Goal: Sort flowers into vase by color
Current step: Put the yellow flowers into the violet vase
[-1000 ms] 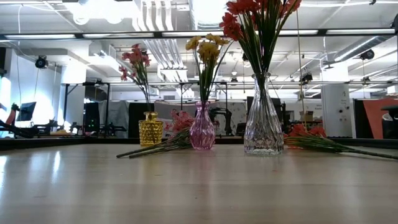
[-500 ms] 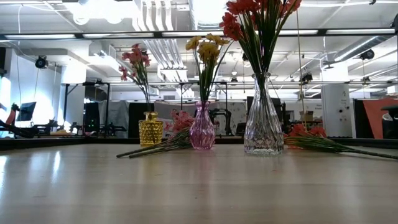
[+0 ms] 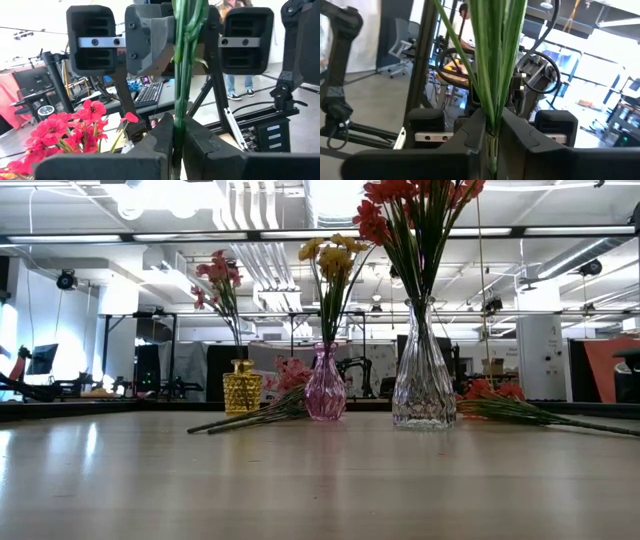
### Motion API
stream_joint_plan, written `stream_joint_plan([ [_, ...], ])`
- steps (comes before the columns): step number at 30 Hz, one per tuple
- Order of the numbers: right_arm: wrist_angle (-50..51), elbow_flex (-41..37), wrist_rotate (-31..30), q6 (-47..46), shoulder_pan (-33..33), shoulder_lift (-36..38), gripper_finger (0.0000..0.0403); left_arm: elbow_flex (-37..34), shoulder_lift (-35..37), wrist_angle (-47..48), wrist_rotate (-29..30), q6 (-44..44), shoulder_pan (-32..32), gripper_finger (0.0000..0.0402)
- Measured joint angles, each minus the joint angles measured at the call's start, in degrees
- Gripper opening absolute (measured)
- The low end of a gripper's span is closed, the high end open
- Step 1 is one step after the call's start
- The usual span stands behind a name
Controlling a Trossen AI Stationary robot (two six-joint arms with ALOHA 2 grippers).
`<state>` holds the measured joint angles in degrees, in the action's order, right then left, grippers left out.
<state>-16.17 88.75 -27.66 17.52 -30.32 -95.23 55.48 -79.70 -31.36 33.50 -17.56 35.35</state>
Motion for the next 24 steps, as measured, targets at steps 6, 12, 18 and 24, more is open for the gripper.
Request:
stream_joint_plan([
  [6, 6.11, -0.03, -6.04, -3.16, -0.07, 1.54, 0.0117, 0.0, 0.11, 0.54, 3.05, 0.1, -0.04, 0.0003],
  [12, 15.19, -0.11, -11.45, -7.69, -0.05, 5.67, 0.0186, -0.02, 0.13, 2.4, 7.56, 0.1, -0.55, 0.0002],
  [18, 25.14, -0.11, -11.39, -13.74, -0.2, 9.46, 0.0221, -1.71, 0.81, 3.79, 8.04, 0.09, -2.28, 0.0001],
  [24, 34.47, -0.11, -11.46, -20.22, -0.76, 13.3, 0.023, -5.42, 4.5, 5.65, 4.02, 0.04, -4.24, 0.0001],
])
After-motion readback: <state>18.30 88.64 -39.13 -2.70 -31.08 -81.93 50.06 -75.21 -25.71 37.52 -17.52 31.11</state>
